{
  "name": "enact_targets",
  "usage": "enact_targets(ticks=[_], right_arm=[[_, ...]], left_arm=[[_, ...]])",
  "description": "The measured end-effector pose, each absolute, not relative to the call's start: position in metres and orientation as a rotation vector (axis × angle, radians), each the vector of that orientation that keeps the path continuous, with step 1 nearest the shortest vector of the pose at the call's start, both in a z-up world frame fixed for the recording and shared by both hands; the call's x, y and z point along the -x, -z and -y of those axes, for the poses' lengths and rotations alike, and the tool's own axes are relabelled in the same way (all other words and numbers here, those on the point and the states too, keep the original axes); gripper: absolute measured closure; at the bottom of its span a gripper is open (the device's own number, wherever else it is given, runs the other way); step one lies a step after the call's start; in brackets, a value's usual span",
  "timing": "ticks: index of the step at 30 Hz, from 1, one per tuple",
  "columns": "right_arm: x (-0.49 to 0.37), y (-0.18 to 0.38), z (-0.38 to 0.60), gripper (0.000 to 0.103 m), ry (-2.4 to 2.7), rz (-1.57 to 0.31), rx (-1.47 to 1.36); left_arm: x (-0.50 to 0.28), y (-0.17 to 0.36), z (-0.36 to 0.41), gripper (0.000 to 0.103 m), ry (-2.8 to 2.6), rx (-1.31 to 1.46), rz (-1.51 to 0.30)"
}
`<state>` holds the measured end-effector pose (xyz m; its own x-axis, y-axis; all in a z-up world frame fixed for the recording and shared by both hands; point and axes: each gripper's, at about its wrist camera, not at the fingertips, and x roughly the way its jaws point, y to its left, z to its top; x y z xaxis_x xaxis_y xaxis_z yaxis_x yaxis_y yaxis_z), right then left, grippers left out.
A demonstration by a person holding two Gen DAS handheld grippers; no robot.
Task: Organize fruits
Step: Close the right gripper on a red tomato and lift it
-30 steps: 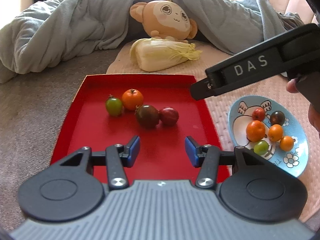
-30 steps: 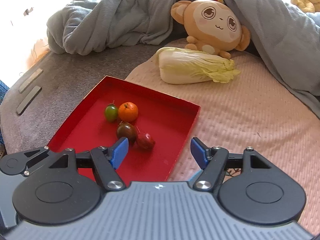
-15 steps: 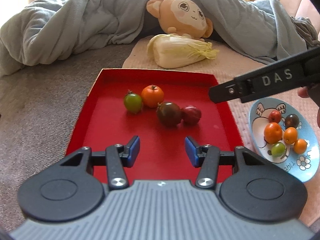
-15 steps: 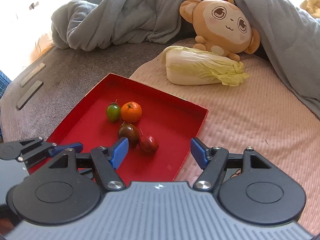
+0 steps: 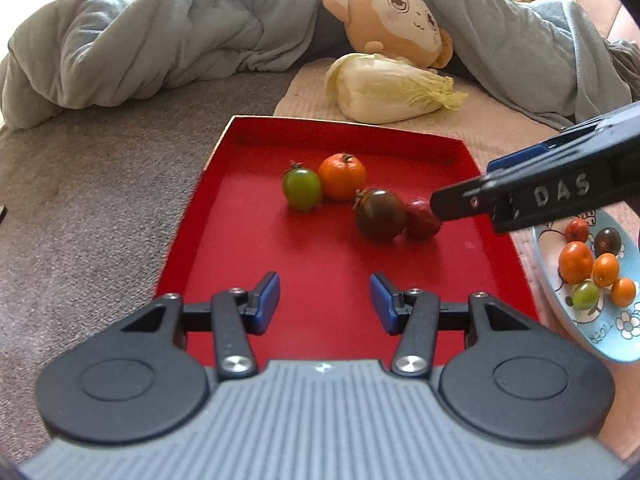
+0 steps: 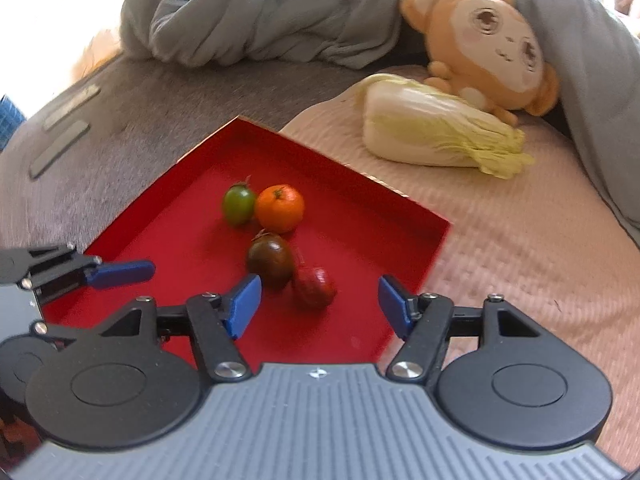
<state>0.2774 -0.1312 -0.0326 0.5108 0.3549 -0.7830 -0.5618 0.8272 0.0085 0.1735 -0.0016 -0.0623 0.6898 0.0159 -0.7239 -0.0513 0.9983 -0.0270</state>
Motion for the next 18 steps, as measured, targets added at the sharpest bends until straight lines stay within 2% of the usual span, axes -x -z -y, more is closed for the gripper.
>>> enact_targets(ticks=[5, 18], right_arm=[[-0.279, 0.049, 0.115, 0.042, -0.542, -0.909, 0.377], [-0.291, 0.074, 0.098, 0.060, -0.529, -0.938, 0.453]], left_arm=[[-0.173, 0.064, -0.009, 0.050, -0.049, 0.052, -0.815], [-0.174, 0.068, -0.022, 0.051, -0.060, 0.067, -0.820]])
